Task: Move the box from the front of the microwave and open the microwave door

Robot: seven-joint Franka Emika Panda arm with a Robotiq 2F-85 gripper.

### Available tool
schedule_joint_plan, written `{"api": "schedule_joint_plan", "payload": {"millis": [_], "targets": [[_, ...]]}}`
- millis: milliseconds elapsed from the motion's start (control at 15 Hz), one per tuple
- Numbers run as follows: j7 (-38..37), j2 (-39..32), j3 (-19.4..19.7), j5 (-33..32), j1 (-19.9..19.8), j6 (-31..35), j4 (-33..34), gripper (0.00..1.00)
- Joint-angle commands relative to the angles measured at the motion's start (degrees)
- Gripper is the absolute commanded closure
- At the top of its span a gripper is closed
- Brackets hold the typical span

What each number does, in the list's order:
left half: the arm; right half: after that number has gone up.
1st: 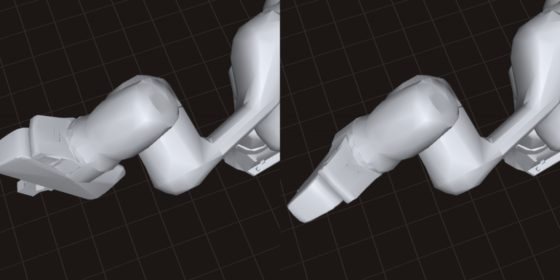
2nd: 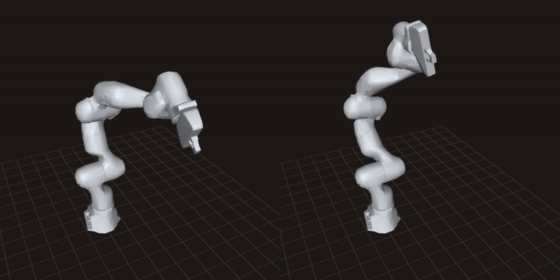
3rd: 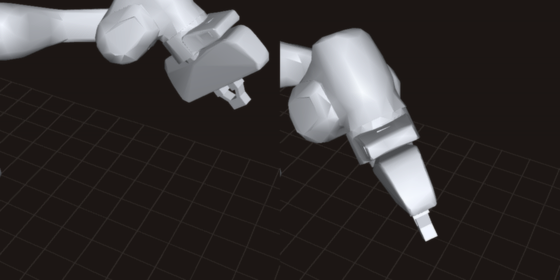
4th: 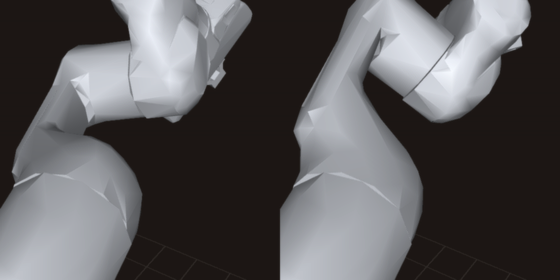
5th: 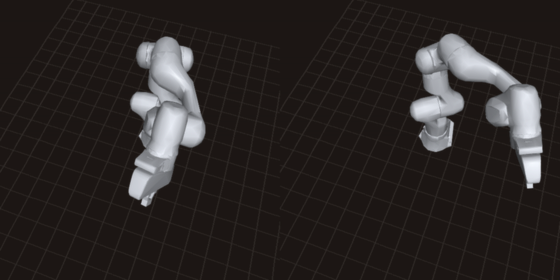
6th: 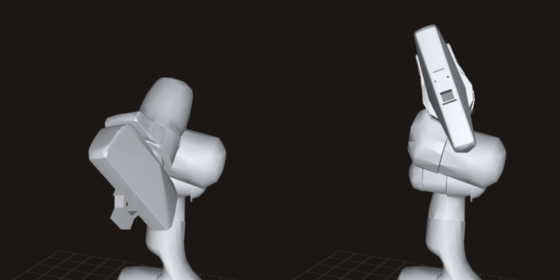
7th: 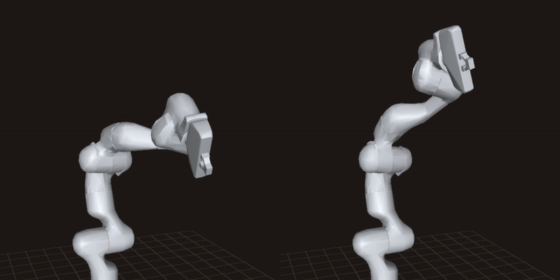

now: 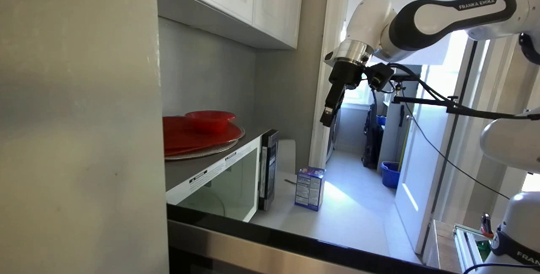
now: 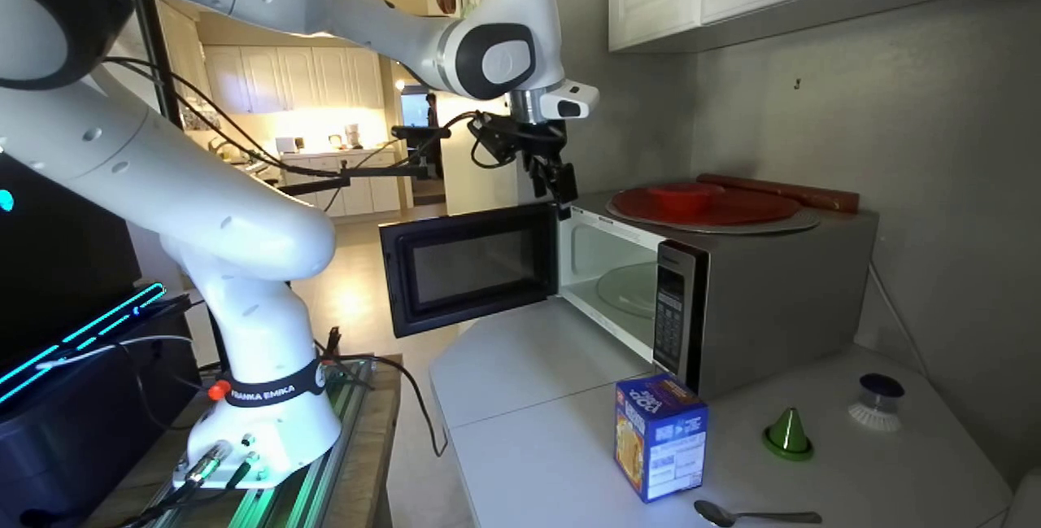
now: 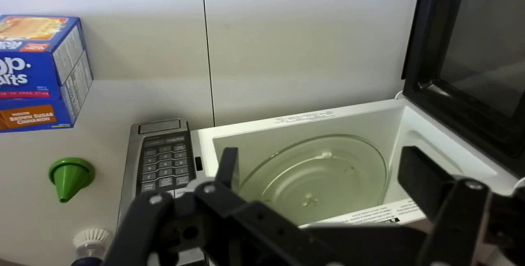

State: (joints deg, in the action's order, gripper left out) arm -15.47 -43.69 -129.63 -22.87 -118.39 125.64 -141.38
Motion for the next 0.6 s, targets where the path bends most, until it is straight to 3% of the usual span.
{"api": "schedule_joint_plan", "payload": {"millis": [0,533], "targets": [[-1.87,-0.32,-0.75,-1.28,-1.94,1.94,-0.58,0.0],[-0.3,-0.08,-0.03,-0.04,-0.87,1.11,0.08,0.0]]}}
